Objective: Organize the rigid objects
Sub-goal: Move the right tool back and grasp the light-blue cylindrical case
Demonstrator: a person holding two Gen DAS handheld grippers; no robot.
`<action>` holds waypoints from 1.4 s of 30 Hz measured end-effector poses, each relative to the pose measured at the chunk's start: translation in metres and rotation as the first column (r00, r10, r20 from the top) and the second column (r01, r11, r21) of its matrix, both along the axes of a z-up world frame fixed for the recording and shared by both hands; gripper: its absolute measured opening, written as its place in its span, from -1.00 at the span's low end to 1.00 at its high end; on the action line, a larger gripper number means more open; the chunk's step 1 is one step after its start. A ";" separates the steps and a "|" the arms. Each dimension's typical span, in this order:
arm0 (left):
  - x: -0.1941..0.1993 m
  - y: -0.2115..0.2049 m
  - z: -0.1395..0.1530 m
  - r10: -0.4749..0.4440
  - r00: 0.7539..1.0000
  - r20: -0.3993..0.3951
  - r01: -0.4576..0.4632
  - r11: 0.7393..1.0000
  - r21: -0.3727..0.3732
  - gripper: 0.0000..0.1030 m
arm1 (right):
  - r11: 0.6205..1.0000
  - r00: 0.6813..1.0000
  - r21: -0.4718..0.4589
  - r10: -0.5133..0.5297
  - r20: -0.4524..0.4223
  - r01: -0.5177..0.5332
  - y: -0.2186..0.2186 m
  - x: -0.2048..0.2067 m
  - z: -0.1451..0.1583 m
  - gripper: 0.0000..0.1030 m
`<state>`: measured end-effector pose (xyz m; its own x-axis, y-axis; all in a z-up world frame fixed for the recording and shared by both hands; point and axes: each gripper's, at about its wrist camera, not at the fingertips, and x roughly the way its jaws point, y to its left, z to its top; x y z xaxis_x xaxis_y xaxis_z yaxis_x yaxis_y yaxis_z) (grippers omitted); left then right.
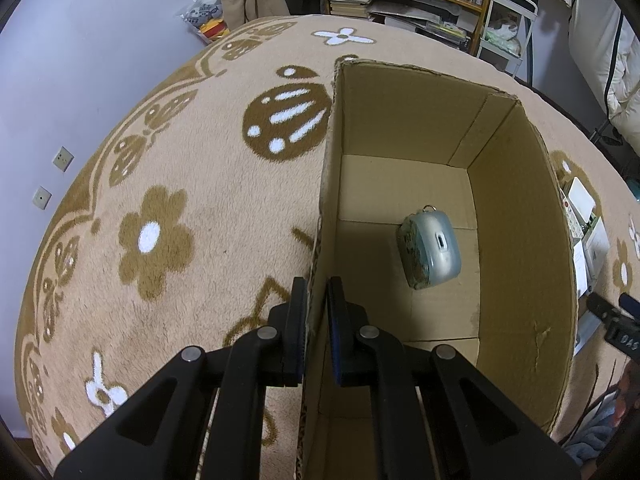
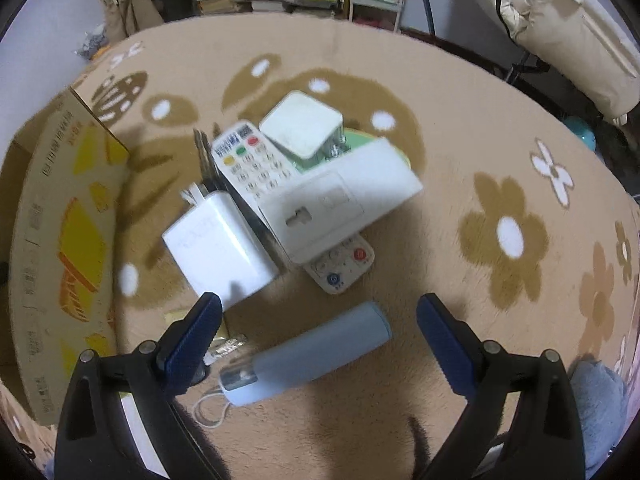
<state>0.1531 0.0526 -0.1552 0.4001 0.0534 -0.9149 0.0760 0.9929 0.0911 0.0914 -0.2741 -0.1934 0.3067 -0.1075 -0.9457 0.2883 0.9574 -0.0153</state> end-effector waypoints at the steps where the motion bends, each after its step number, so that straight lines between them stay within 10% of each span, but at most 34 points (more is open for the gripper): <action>1: 0.000 0.000 0.000 0.000 1.000 0.000 0.000 1.000 0.000 -0.82 | 1.000 1.000 -0.007 -0.003 -0.008 0.003 0.001 0.000 -0.004 0.99; 12: 0.000 0.001 0.000 0.006 1.000 -0.004 -0.006 1.000 -0.011 -0.80 | 0.993 0.986 0.082 -0.077 -0.145 0.090 0.011 -0.006 -0.042 0.88; 25: 0.002 0.007 -0.001 0.014 1.000 -0.026 -0.015 1.000 -0.028 -0.79 | 0.997 0.991 0.042 -0.064 -0.116 0.069 0.030 0.004 -0.036 0.36; 42: 0.000 0.003 0.000 0.017 0.999 -0.041 -0.018 0.999 -0.028 -0.82 | 0.995 0.990 0.043 -0.088 -0.107 0.093 0.003 0.001 -0.035 0.33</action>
